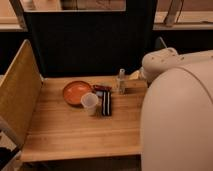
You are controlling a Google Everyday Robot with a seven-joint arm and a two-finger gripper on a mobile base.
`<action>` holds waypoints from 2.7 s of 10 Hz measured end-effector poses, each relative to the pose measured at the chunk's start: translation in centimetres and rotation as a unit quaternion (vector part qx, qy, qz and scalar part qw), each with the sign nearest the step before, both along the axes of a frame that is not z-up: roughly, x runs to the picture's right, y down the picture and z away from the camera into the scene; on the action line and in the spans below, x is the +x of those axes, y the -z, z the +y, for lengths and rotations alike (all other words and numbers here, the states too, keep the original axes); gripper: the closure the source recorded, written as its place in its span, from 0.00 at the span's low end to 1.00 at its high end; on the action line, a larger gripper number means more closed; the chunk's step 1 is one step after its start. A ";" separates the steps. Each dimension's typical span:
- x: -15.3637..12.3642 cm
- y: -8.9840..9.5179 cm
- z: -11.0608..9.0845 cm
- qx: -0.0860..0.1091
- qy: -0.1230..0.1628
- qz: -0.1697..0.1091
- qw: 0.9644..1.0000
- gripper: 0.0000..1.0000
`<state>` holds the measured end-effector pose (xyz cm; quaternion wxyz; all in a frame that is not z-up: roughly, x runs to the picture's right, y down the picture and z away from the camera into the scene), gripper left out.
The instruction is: Place the eraser in the ceramic cup
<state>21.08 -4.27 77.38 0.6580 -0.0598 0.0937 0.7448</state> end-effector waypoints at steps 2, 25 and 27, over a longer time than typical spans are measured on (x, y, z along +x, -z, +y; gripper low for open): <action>-2.5 1.4 0.6 -0.011 0.061 -0.010 0.998 0.20; -14.8 -5.3 10.8 -0.171 0.075 -0.090 0.978 0.20; -16.3 -6.4 11.7 -0.185 0.079 -0.107 0.974 0.20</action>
